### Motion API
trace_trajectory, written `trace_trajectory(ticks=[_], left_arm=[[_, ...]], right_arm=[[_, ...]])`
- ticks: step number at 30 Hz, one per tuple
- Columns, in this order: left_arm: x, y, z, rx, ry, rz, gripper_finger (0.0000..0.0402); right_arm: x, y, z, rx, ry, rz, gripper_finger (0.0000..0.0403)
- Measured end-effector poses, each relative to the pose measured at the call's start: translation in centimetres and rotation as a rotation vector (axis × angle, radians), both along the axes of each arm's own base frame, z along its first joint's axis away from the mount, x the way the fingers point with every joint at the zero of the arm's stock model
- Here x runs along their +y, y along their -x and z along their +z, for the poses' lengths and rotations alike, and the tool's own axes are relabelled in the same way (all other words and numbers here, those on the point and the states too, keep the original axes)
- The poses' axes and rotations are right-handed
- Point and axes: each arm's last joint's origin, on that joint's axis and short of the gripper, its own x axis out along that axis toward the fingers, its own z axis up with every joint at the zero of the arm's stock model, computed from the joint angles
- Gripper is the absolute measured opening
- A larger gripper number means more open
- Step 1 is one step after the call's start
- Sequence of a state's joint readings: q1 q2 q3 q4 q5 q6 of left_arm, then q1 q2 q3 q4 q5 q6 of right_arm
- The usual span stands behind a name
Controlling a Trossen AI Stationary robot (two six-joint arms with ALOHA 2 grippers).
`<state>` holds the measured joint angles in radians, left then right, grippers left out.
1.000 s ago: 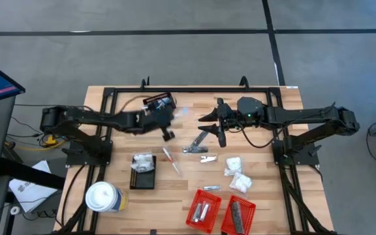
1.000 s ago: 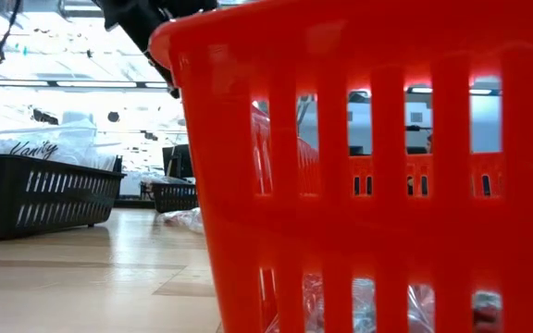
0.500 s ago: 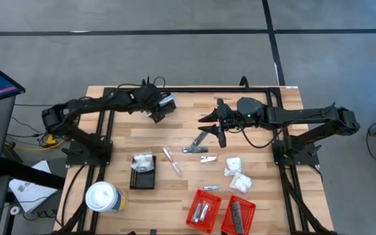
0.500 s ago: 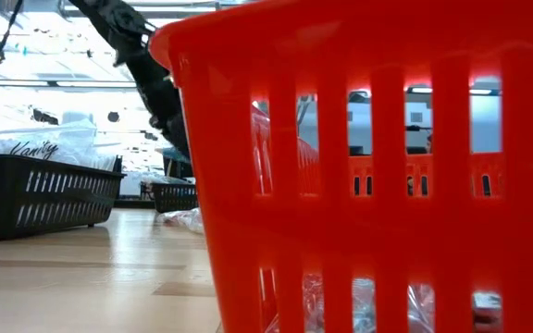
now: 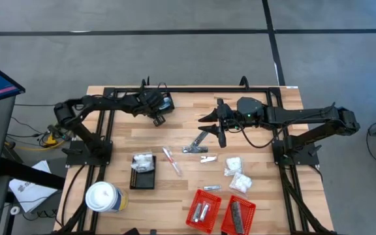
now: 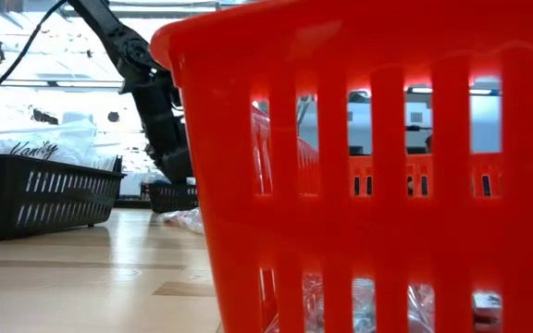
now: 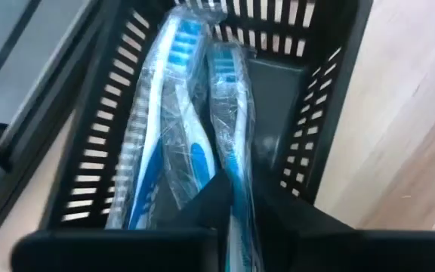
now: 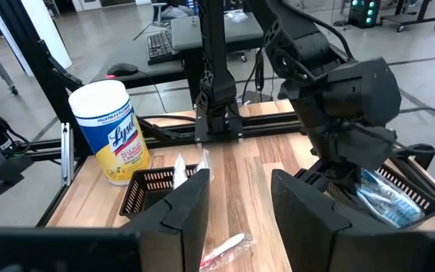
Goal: Pick & Place Travel size toiletries
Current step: Put the blue toothbrush into the top black bin, then put the black hair brush into the right red bin
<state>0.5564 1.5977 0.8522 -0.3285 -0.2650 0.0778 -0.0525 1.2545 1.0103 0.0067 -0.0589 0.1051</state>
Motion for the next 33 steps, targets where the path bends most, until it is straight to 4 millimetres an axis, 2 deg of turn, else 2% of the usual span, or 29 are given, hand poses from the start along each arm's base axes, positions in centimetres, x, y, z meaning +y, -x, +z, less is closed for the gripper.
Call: trace_trajectory(ticks=[9, 15, 23, 28, 33], left_arm=[[-1.5, -0.1, 3.7, -0.107, -0.139, -0.015, 0.0119], [-3.0, 0.2, 6.3, -0.217, -0.165, -0.050, 0.0150], [-8.1, -1.4, 7.3, -0.310, -0.108, -0.221, 0.0151], [-11.7, -2.3, 7.3, -0.348, -0.056, -0.307, 0.0139], [-15.2, -2.9, 7.6, -0.406, -0.021, -0.400, 0.0120]], right_arm=[[0.0, 0.0, 0.0, 0.000, 0.003, 0.000, 0.0141], [0.0, 0.0, 0.0, 0.003, 0.002, 0.000, 0.0137], [0.0, 0.1, -0.2, 0.026, -0.001, -0.001, 0.0140], [0.1, 0.2, -0.4, 0.052, -0.020, 0.010, 0.0140], [0.6, 0.9, 0.3, 0.031, -0.036, 0.085, 0.0137]])
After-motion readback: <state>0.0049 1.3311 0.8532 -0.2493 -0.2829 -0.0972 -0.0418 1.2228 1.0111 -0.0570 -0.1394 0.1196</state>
